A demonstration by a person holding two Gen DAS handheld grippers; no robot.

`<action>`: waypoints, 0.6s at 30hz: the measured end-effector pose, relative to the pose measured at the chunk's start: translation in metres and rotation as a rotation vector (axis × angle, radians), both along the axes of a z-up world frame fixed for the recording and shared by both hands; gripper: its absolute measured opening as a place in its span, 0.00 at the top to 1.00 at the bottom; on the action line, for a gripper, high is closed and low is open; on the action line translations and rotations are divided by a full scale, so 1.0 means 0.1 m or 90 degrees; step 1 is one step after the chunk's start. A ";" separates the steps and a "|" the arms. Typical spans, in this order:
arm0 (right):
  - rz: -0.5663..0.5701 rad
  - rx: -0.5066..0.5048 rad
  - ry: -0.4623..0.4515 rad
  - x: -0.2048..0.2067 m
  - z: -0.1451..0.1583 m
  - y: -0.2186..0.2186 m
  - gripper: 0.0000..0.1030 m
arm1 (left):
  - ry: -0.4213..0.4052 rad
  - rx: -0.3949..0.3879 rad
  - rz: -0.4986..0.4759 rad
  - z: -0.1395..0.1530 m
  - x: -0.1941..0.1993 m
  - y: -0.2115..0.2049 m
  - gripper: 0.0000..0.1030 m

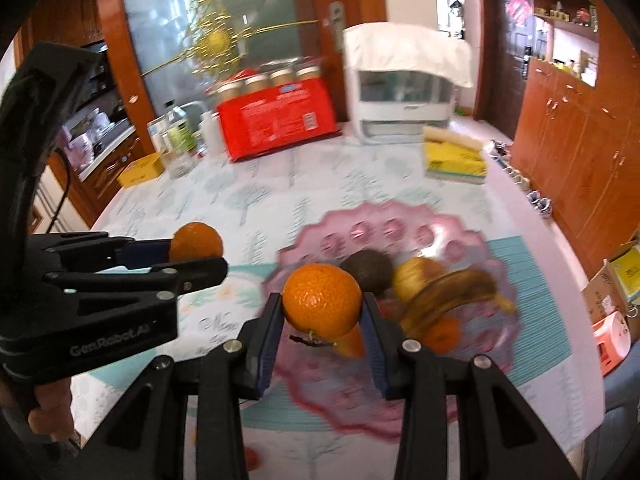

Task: Organize fruits
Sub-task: 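Carry the mandarin with the left tool while the right tool carries its mandarin to the bowl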

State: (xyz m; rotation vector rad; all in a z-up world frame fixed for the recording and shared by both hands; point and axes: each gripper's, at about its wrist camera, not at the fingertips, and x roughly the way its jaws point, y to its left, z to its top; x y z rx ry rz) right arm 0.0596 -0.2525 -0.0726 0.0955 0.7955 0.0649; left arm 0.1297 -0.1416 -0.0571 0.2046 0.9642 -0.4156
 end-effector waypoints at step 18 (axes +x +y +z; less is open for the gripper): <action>-0.085 0.057 0.089 0.94 -0.51 -0.98 0.62 | 0.055 0.051 0.042 -0.80 0.89 -0.76 0.63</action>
